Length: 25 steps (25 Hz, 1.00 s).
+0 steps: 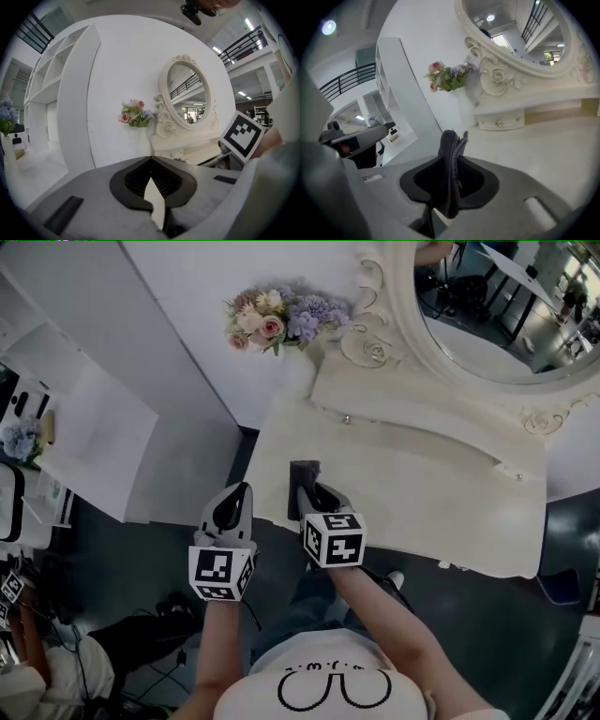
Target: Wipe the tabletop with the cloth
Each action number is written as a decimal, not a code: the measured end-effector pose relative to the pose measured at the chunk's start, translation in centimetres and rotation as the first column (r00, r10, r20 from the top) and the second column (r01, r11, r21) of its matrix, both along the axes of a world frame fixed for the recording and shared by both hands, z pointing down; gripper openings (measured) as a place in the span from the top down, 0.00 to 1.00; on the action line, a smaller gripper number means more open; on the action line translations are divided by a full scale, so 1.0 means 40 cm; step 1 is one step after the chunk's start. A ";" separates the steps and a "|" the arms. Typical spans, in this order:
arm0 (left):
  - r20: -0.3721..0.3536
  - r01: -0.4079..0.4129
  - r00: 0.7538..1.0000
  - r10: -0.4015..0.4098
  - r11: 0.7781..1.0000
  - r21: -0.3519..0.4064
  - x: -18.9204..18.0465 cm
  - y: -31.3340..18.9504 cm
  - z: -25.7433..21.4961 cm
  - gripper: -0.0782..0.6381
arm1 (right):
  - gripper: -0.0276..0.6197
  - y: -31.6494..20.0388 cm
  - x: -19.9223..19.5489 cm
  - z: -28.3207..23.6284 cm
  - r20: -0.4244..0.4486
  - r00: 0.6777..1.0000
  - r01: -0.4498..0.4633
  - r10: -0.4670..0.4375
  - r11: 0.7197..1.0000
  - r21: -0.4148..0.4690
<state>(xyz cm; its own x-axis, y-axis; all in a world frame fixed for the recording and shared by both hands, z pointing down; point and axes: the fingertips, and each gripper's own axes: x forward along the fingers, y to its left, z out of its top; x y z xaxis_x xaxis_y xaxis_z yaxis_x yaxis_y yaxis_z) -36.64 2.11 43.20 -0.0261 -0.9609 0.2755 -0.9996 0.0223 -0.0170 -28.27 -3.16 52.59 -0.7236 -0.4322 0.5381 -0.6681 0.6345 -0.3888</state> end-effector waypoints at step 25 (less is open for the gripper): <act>-0.033 0.060 0.998 -0.060 0.998 -0.017 -0.071 0.038 0.038 0.89 | 0.82 0.073 -0.218 0.167 -0.266 0.911 0.317 -0.315 0.948 -0.034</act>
<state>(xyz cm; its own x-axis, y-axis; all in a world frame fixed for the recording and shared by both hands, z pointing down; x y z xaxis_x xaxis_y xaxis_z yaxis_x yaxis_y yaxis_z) -39.47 3.62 44.73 -0.0740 -0.9535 0.2921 -0.9965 0.0822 0.0161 -36.98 -0.26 59.26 -0.6550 -0.2106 0.7257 -0.5098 0.8321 -0.2186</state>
